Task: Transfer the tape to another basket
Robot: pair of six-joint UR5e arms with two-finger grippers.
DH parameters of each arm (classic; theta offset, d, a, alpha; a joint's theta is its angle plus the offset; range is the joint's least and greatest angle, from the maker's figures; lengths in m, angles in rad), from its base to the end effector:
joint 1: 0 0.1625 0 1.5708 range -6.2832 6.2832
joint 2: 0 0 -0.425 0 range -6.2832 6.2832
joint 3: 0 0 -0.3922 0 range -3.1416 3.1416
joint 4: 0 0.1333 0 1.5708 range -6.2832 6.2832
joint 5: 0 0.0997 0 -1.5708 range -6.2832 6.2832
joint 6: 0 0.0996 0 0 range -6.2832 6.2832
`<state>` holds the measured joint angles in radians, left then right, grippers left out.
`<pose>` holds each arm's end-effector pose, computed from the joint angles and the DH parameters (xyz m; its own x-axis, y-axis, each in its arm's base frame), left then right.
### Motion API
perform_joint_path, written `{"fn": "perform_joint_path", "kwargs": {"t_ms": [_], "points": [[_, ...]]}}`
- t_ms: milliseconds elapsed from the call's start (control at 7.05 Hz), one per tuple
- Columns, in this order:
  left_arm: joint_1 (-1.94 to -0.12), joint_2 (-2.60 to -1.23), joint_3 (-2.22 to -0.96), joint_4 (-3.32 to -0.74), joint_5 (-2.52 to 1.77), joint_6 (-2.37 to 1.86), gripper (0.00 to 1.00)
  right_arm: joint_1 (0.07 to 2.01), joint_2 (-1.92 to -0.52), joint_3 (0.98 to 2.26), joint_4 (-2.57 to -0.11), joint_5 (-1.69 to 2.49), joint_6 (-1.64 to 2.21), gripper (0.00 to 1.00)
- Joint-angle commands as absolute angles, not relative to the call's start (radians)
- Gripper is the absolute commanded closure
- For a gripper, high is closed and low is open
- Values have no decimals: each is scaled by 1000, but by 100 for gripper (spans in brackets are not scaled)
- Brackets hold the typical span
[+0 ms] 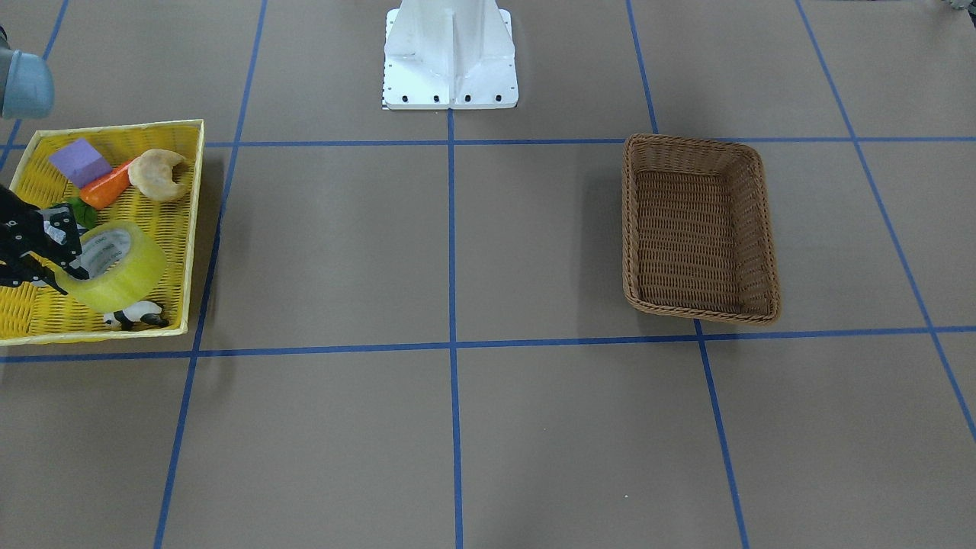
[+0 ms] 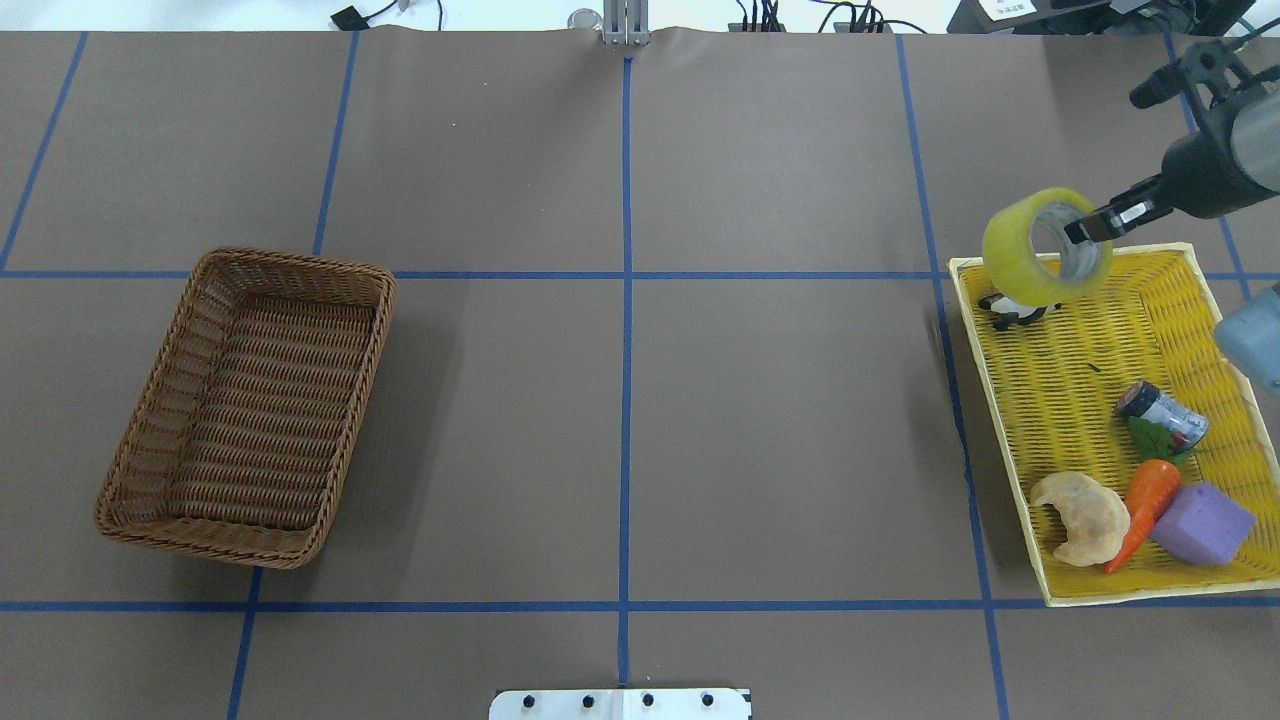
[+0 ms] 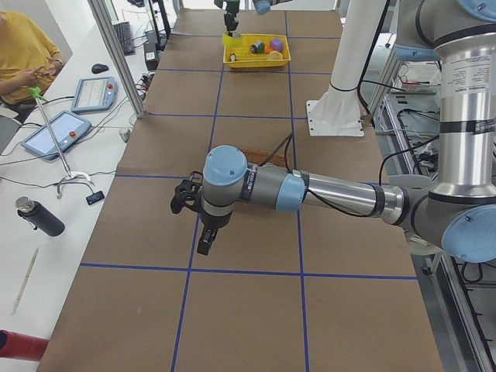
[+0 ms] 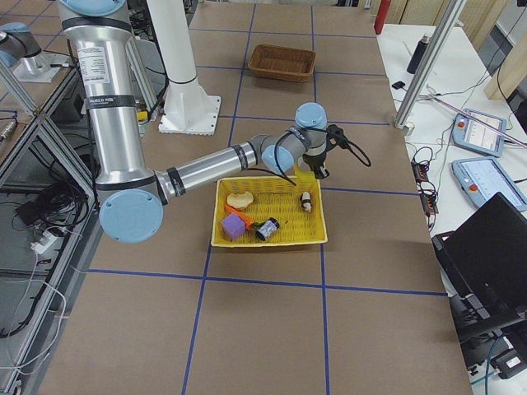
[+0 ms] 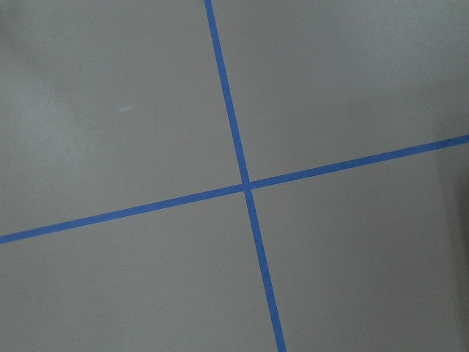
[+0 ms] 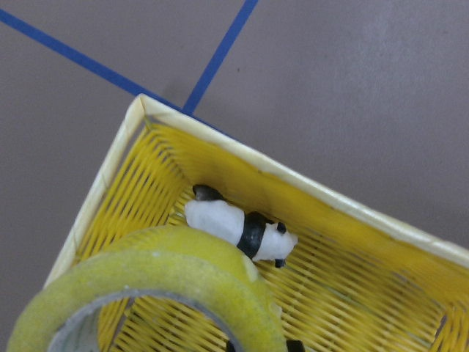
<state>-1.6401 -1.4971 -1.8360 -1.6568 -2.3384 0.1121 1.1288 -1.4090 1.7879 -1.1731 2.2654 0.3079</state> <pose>-0.0965 -0.4637 0.5533 0.7339 0.2464 -0.6330 -0.0156 0.9378 0.3469 -0.1756 -0.5338 0.4216 0.5714 -0.5042 0.6475 0.1385 0.8369 0.5295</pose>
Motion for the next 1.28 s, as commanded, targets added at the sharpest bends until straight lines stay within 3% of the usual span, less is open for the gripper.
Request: {"fn": "perform_joint_path", "kwargs": {"t_ms": [0, 425, 709, 1134], "points": [[-1640, -1506, -1850, -1724, -2344, 112, 0, 1115, -1286, 1779, -1172, 2264, 467, 100], [-1634, -1497, -1841, -1891, -2420, 98, 0, 920, -1100, 1775, -1164, 2124, 803, 100], [-1543, -1566, -1839, -1933, -2431, -2, 1, 788, -1019, 1775, -1163, 1949, 938, 100], [-1406, -1621, -1829, -2258, -2477, -426, 1, 663, -948, 1773, -1163, 1764, 1011, 100]]}}
